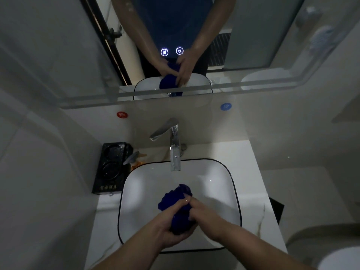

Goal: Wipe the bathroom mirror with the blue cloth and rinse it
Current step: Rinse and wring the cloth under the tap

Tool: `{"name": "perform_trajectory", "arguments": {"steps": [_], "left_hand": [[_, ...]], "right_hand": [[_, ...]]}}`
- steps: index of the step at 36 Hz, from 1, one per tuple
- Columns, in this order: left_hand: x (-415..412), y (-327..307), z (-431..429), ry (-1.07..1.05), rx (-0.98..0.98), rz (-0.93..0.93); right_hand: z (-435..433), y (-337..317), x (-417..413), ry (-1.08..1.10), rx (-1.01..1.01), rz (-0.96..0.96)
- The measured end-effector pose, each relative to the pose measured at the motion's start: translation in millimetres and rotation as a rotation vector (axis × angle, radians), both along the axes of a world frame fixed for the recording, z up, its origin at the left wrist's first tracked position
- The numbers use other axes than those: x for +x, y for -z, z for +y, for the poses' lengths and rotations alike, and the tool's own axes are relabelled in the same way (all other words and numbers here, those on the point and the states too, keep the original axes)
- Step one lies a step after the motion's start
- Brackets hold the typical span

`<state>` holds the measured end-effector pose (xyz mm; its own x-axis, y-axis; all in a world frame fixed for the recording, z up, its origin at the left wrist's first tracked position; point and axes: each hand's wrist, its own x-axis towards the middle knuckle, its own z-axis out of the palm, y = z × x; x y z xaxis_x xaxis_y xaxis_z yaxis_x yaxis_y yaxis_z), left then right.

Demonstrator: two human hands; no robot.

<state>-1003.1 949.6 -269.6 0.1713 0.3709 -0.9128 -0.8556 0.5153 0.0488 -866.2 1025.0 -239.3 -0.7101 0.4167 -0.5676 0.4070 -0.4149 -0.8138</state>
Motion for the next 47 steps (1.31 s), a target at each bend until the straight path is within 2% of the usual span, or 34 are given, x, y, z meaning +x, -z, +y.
{"name": "perform_trajectory", "arguments": {"steps": [2, 3, 7, 10, 15, 19, 22, 24, 27, 29, 32, 35, 39, 41, 44, 47], "left_hand": [[-5.9, -6.0, -0.9, 0.061, 0.009, 0.014], [-9.7, -9.1, -1.3, 0.101, 0.014, 0.023], [-23.0, -20.0, -1.9, 0.3, 0.011, 0.085], [-29.4, -25.6, 2.4, 0.518, 0.0, 0.199], [-34.7, -41.2, 15.1, 0.965, 0.078, 0.422], [-43.9, -39.4, 25.1, 1.208, 0.155, 0.536], [-45.4, -38.4, 33.7, 1.489, 0.198, 0.703], [-40.7, -41.6, 37.1, 1.639, 0.203, 0.833], [-31.4, -39.5, 40.4, 1.721, 0.228, 0.952], [-27.0, -31.8, 41.4, 1.758, 0.173, 1.043], [-24.7, -19.9, 32.5, 1.669, 0.085, 1.254], [-19.6, -17.3, 17.9, 1.542, 0.126, 1.463], [-15.3, -10.2, 17.0, 1.476, 0.249, 1.715], [-17.9, -10.8, 20.8, 1.486, 0.289, 1.783], [-25.5, -9.6, 22.6, 1.441, 0.314, 1.749], [-31.7, -11.7, 24.2, 1.325, 0.266, 1.491]], "right_hand": [[8.0, -2.2, 2.5, 0.045, -0.023, -0.061], [12.1, -3.1, 5.1, 0.033, 0.07, -0.122], [22.8, 11.9, 17.3, -0.365, 0.715, -0.343], [26.0, 30.5, 11.4, -0.545, 0.989, -0.345], [46.7, 39.8, -4.1, -0.681, 1.202, -0.226], [58.8, 30.6, -10.6, -0.769, 1.193, -0.097], [61.5, 26.3, -15.6, -0.827, 1.175, -0.084], [61.2, 24.5, -19.8, -0.853, 1.14, -0.129], [56.7, 21.1, -29.4, -0.861, 1.052, -0.262], [51.0, 14.4, -37.8, -0.869, 1.001, -0.37], [46.8, 0.4, -51.1, -0.943, 0.829, -0.521], [50.5, -2.0, -61.2, -0.972, 0.61, -0.606], [71.5, -7.2, -56.7, -0.832, 0.263, -0.671], [78.4, -9.2, -52.6, -0.787, 0.202, -0.663], [76.6, -3.6, -51.2, -0.729, 0.248, -0.601], [66.3, 4.9, -45.2, -0.644, 0.429, -0.554]]}}
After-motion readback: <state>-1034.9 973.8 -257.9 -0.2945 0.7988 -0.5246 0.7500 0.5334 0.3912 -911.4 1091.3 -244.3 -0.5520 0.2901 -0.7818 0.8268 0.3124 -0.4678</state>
